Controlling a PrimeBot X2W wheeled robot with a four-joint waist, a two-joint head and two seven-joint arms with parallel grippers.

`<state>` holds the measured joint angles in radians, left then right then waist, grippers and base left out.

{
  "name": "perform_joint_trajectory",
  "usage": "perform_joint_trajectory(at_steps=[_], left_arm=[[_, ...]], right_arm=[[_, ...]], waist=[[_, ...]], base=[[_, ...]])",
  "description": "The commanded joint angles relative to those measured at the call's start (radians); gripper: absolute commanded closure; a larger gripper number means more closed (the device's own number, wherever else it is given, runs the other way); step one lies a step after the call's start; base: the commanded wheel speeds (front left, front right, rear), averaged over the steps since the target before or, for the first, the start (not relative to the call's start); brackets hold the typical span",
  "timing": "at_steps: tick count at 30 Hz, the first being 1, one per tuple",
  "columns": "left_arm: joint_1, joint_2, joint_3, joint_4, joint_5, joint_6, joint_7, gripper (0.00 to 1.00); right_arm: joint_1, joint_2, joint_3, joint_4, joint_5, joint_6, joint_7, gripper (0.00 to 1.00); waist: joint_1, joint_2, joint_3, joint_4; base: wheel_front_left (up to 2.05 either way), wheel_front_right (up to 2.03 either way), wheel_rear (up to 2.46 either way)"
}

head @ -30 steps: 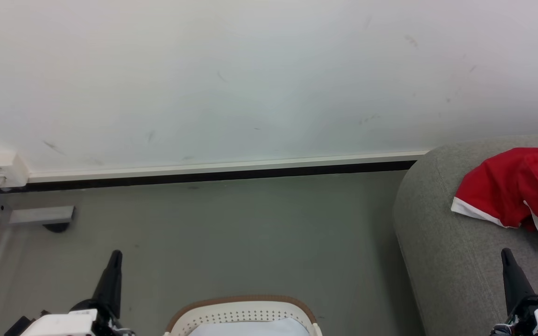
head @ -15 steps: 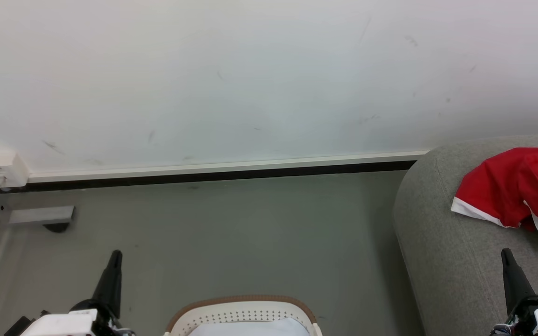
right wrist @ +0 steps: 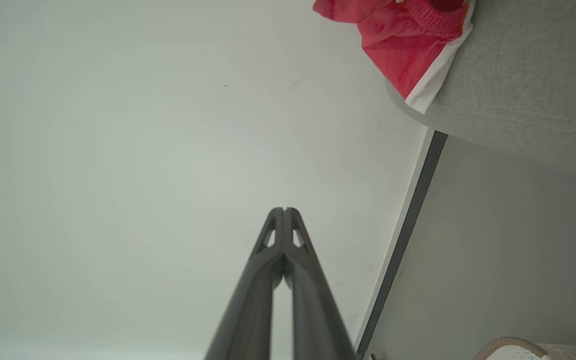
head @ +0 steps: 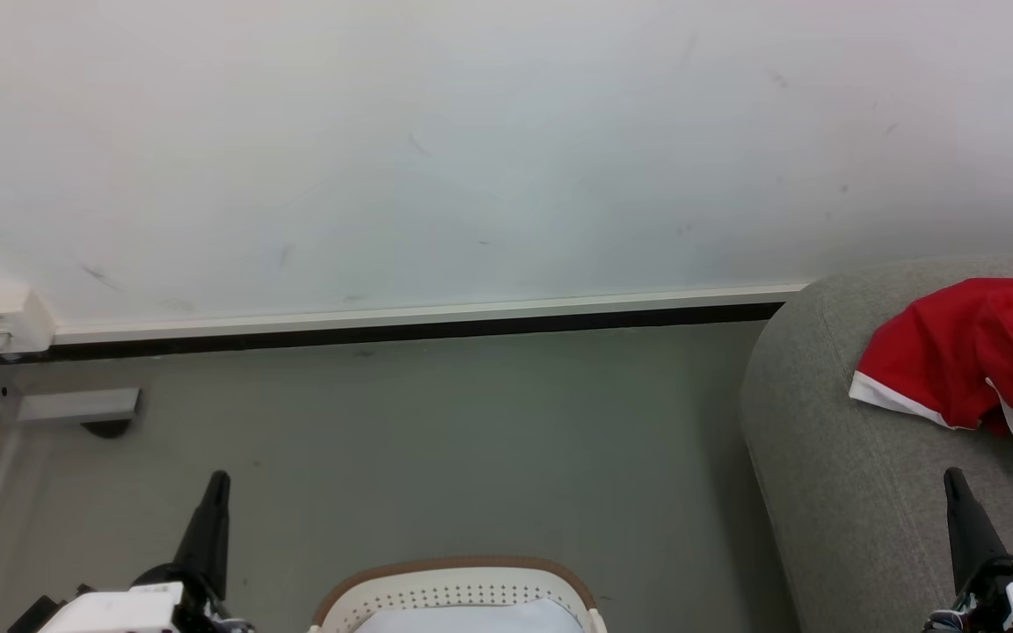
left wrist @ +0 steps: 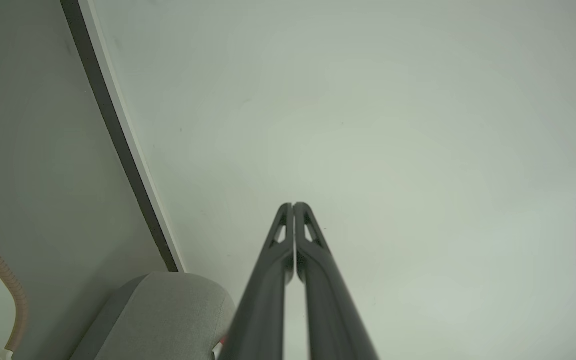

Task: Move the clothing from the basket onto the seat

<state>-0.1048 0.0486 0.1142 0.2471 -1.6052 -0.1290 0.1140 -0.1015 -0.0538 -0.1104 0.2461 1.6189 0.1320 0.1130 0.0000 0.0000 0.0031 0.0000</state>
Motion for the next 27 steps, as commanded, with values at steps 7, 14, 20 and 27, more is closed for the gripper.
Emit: perform_joint_trajectory(at_steps=[7, 14, 20, 27], left_arm=[[-0.009, 0.002, 0.002, -0.003, -0.014, -0.005, 0.004, 1.00], [-0.009, 0.002, 0.002, -0.003, -0.014, -0.005, 0.004, 1.00], [-0.009, 0.002, 0.002, -0.003, -0.014, -0.005, 0.004, 1.00], [-0.009, 0.002, 0.002, -0.003, -0.014, -0.005, 0.004, 1.00]], right_arm=[[-0.012, 0.002, -0.005, -0.003, -0.007, -0.002, 0.001, 1.00], [-0.012, 0.002, -0.006, -0.003, -0.008, -0.002, 0.002, 1.00], [-0.012, 0.003, -0.006, -0.003, -0.008, -0.002, 0.002, 1.00], [-0.012, 0.003, -0.006, -0.003, -0.008, -0.002, 0.002, 1.00]], waist=[[0.0000, 0.0000, 0.000, 0.000], [0.0000, 0.0000, 0.000, 0.000], [0.0000, 0.0000, 0.000, 0.000], [0.0000, 0.0000, 0.000, 0.000]], base=[[0.00, 0.00, 0.00], [0.00, 0.00, 0.00], [0.00, 0.00, 0.00], [0.00, 0.00, 0.00]])
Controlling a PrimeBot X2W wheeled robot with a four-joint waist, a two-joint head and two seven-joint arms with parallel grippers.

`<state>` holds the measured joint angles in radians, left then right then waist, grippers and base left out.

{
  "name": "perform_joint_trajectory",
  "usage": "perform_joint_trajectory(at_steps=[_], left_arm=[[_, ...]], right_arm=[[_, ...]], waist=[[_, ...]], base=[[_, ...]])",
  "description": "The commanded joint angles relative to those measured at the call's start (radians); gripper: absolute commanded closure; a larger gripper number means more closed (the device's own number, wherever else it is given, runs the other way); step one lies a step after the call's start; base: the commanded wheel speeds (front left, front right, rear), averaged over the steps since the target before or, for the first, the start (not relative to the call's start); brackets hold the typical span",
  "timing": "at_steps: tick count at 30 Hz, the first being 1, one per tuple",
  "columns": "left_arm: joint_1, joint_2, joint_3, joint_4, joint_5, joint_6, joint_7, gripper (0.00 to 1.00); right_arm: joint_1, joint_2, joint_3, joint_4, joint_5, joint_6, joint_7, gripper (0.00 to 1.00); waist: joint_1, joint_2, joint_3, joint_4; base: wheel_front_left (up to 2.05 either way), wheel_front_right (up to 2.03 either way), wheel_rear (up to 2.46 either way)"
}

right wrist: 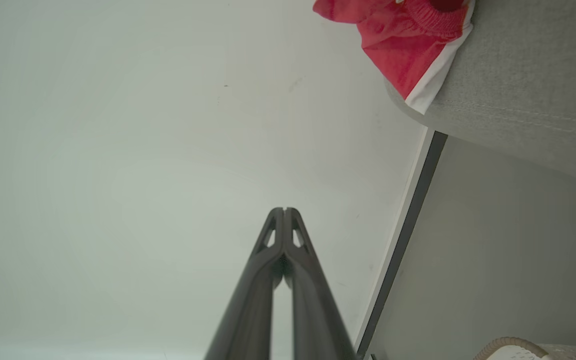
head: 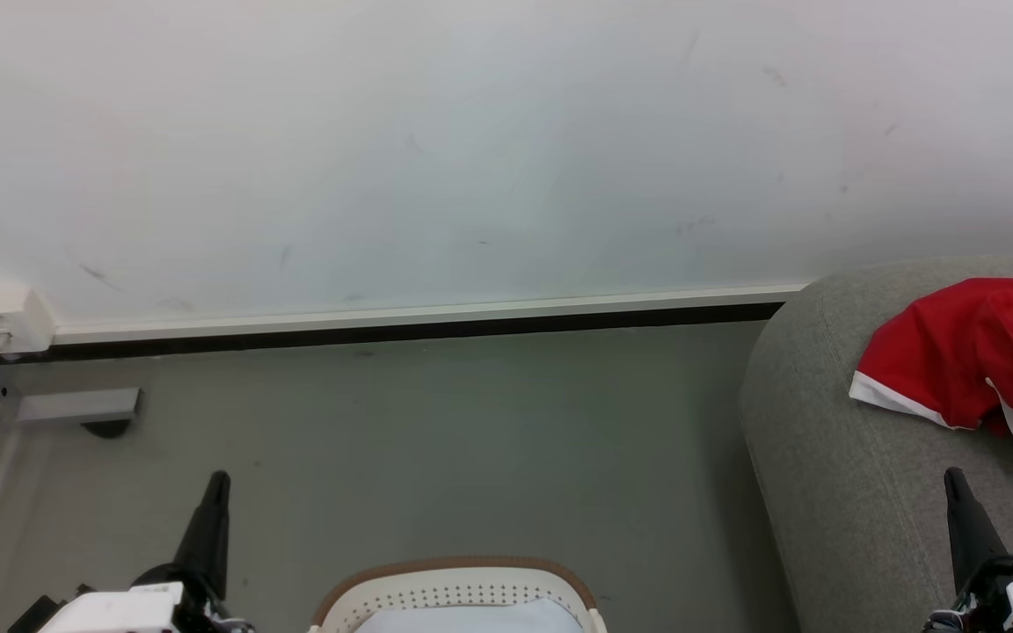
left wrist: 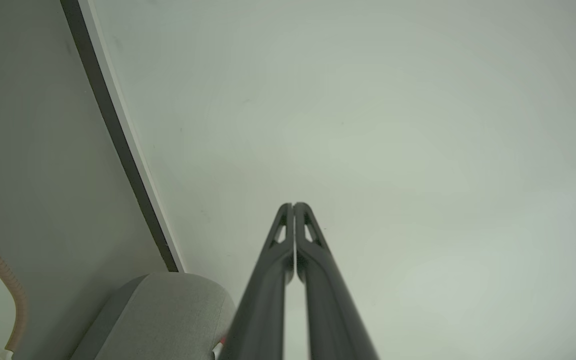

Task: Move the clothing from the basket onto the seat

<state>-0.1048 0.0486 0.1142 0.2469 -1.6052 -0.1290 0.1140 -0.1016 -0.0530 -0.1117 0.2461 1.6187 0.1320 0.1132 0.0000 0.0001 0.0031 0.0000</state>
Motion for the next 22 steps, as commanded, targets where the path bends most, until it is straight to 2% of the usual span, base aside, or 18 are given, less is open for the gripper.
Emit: perform_joint_trajectory(at_steps=[1, 22], left_arm=[[-0.009, 0.002, 0.002, -0.003, -0.014, -0.005, 0.004, 1.00], [-0.009, 0.002, 0.002, -0.003, -0.014, -0.005, 0.004, 1.00]], right_arm=[[-0.012, 0.002, -0.005, -0.003, -0.008, -0.002, 0.002, 1.00], [-0.012, 0.003, -0.005, -0.003, -0.009, -0.002, 0.003, 1.00]], waist=[[0.0000, -0.0001, 0.000, 0.000], [0.0000, -0.0001, 0.000, 0.000]], base=[[0.00, 0.00, 0.00], [0.00, 0.00, 0.00]])
